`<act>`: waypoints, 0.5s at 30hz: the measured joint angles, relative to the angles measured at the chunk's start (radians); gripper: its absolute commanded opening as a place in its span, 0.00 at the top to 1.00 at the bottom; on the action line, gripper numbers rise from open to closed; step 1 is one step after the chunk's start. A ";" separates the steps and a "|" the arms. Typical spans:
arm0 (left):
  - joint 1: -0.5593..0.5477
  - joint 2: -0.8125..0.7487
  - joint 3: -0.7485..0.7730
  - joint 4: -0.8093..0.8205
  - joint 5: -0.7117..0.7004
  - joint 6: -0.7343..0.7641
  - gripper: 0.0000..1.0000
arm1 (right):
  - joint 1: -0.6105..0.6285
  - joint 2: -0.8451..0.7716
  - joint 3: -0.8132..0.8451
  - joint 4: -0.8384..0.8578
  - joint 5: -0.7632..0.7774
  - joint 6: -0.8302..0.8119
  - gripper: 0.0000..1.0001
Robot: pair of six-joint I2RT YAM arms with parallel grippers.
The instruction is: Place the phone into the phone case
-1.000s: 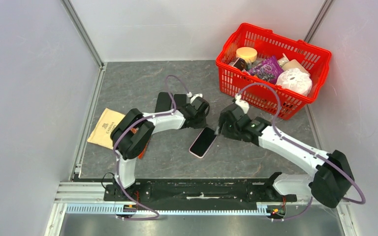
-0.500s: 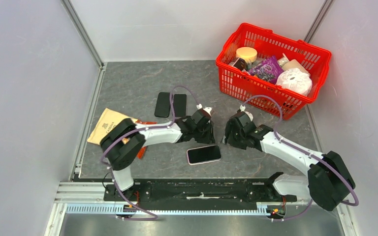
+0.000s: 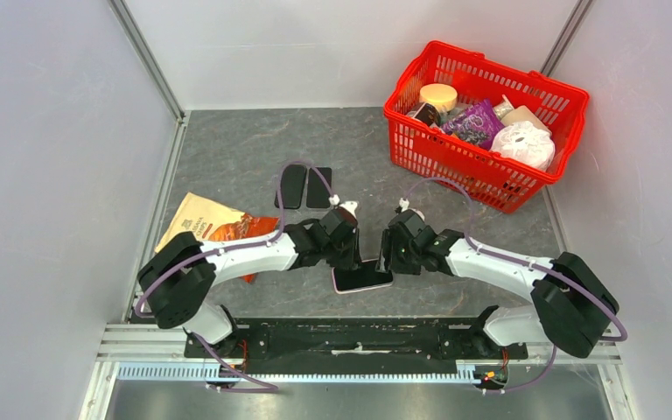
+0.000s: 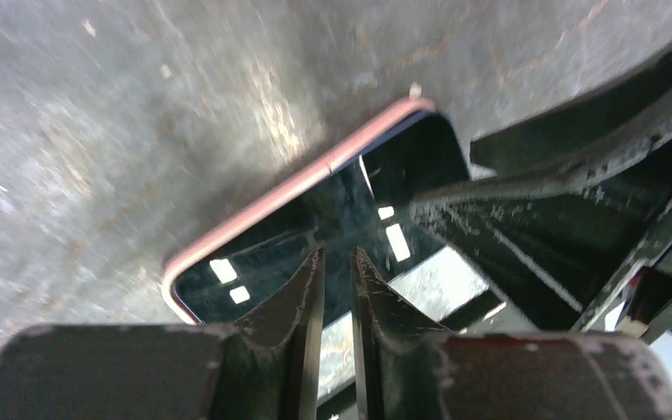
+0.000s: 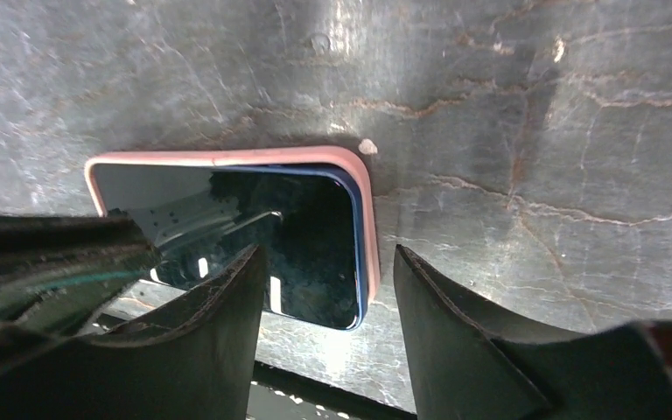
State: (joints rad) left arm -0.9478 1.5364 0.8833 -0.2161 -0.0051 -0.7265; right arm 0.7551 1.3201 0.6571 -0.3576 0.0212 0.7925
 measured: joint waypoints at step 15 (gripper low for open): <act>-0.082 0.002 -0.101 0.010 0.032 -0.120 0.94 | 0.061 0.022 -0.020 0.005 0.016 0.007 0.52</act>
State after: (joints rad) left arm -1.0302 1.5383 0.7822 -0.2058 0.0265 -0.8463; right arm 0.8165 1.3422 0.6373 -0.3527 0.0368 0.7994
